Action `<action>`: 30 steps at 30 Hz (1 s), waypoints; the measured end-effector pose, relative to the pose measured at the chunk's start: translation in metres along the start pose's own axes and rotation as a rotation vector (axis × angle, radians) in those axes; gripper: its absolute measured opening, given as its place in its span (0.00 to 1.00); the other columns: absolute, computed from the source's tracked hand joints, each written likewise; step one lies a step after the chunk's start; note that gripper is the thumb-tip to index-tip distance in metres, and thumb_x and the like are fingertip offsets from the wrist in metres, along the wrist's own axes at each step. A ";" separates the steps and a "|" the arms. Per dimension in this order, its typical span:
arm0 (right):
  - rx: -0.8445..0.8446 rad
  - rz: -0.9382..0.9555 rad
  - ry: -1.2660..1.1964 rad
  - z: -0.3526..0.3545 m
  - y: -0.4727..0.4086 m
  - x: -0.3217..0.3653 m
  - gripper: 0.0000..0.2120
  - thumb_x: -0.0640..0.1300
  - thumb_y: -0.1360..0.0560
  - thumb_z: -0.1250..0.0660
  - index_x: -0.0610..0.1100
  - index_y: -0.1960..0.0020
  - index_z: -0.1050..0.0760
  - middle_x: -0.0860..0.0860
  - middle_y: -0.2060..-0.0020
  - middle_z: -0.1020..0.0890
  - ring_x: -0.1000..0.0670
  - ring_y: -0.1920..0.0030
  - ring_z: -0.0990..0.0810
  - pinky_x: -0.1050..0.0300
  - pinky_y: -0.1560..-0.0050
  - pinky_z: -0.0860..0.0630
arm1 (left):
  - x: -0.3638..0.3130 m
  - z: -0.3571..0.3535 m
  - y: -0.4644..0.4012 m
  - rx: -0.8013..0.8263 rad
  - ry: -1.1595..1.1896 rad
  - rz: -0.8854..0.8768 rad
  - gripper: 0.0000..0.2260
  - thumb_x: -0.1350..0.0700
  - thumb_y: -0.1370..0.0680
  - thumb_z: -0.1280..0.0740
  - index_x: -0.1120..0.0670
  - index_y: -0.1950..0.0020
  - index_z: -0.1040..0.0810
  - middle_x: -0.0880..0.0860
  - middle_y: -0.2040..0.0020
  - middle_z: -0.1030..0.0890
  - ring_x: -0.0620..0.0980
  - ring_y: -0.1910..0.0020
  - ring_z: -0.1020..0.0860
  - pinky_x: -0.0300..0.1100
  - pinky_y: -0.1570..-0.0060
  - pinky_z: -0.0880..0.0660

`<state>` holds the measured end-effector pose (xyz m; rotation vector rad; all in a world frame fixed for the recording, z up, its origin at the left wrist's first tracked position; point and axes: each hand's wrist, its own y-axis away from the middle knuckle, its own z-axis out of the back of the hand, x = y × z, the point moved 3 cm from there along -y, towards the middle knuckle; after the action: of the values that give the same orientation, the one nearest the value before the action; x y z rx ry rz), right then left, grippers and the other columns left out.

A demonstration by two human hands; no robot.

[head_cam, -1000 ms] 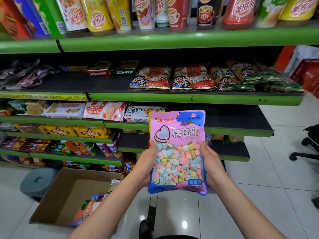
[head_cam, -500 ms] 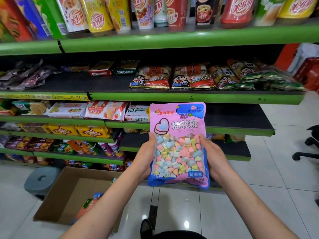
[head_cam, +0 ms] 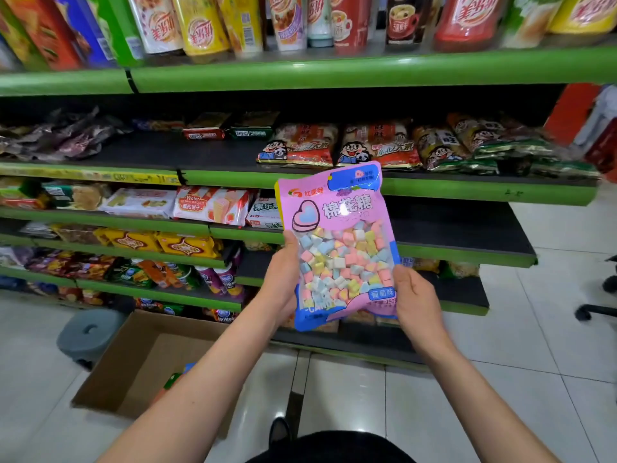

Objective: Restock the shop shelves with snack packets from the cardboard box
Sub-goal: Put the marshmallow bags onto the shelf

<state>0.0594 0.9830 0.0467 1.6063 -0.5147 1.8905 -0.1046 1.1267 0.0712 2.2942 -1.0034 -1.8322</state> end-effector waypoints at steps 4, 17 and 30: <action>0.035 0.009 -0.127 0.002 0.001 0.002 0.14 0.53 0.16 0.42 0.50 0.52 0.21 0.52 0.57 0.13 0.50 0.55 0.13 0.52 0.59 0.17 | 0.001 -0.001 0.002 -0.005 0.041 -0.031 0.28 0.33 0.20 0.48 0.50 0.42 0.17 0.56 0.45 0.14 0.58 0.47 0.15 0.54 0.54 0.17; 0.102 -0.033 -0.258 0.002 0.009 0.004 0.13 0.52 0.17 0.43 0.46 0.48 0.23 0.53 0.58 0.13 0.50 0.56 0.13 0.61 0.66 0.19 | 0.002 0.001 0.010 -0.010 -0.005 -0.057 0.29 0.34 0.19 0.49 0.52 0.39 0.19 0.57 0.44 0.14 0.57 0.46 0.15 0.52 0.53 0.17; 0.096 -0.003 -0.271 0.010 0.009 0.002 0.20 0.62 0.26 0.40 0.48 0.46 0.22 0.51 0.55 0.13 0.49 0.54 0.13 0.59 0.65 0.17 | -0.002 -0.007 0.012 0.028 0.002 -0.057 0.29 0.33 0.20 0.48 0.53 0.35 0.21 0.58 0.44 0.14 0.59 0.46 0.15 0.52 0.56 0.17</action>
<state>0.0605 0.9706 0.0518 1.9391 -0.5392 1.7272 -0.1044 1.1155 0.0797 2.3641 -0.9798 -1.8482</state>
